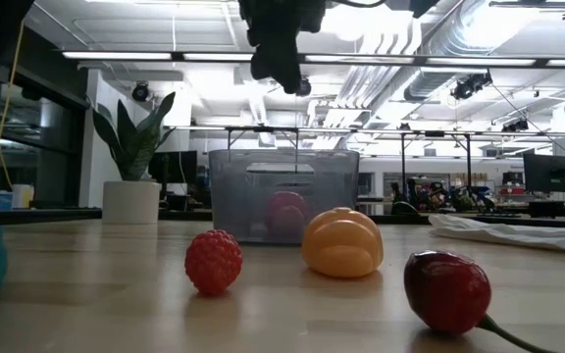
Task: Pick and placing Produce into tupperware
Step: Put the black cherry into the transparent black bin
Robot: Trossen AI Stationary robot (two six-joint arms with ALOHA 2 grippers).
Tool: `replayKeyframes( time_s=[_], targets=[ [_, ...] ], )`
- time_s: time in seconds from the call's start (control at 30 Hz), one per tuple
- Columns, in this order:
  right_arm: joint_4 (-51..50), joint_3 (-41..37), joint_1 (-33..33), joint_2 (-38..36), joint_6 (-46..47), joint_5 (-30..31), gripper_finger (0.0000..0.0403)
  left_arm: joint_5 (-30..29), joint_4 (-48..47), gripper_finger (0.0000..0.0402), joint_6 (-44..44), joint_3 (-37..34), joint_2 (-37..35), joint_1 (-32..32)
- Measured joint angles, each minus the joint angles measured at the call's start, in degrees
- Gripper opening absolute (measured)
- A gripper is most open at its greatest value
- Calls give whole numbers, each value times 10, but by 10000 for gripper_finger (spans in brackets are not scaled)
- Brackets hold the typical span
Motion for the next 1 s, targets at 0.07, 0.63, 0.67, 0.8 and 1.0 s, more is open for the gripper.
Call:
replayKeyframes(
  time_s=[0.07, 0.63, 0.67, 0.8, 1.0],
  targets=[
    [0, 0, 0, -3, -4, 0, 140, 0, 9, 108, -8, -6, 0, -1],
    [0, 0, 0, -49, -22, -14, 140, 0, 18, 108, -30, -7, 64, -32],
    [0, 0, 0, -52, -20, -14, 140, 0, 22, 108, -30, -7, 69, -32],
    [0, 0, 0, -60, -19, -14, 140, 0, 39, 108, -33, -7, 85, -29],
    [0, 0, 0, -62, -19, -13, 140, -1, 55, 108, -40, -8, 101, -29]
  ],
)
